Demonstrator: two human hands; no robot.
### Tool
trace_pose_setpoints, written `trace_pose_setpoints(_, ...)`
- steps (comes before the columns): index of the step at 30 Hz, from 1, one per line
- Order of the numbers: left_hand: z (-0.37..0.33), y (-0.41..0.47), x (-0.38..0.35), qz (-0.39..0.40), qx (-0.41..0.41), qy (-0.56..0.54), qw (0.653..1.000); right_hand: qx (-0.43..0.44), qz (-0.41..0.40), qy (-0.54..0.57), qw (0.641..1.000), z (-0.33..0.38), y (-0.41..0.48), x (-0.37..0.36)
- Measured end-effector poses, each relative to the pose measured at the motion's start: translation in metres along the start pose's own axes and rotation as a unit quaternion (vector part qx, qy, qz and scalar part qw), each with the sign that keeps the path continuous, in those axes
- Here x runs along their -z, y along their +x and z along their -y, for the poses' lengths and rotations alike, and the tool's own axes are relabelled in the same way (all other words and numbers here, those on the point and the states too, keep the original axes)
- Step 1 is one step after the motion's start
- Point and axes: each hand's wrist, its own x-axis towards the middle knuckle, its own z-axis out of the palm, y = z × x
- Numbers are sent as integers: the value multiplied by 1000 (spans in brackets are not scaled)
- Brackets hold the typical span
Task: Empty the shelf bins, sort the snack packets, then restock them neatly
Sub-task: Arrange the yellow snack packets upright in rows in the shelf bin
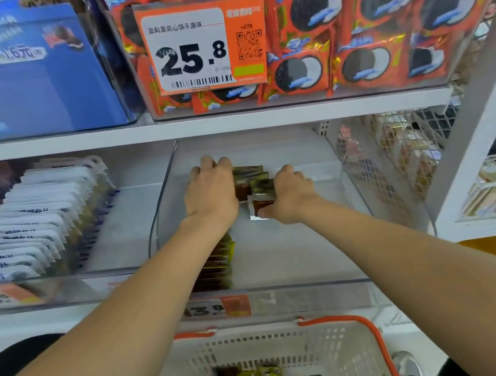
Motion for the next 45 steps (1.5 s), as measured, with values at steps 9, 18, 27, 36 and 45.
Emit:
trace_pose_setpoints(9,10,-20,-4,240,14,24,970,35,97,331,938,22,1,-21)
trace_pose_setpoints(18,7,-31,4,268,-19,36,962,30,106,344,932,16,-5,-12)
trace_pose_setpoints(27,0,-39,11,121,-30,62,990,-47,57,327,942,4,-4,-2)
trace_pose_setpoints(36,-9,-68,38,10,-125,2,992,-29,43,250,967,0,-34,19)
trace_pose_setpoints(45,-15,-151,129,155,-242,-192,938,234,-89,288,925,-1,-198,54)
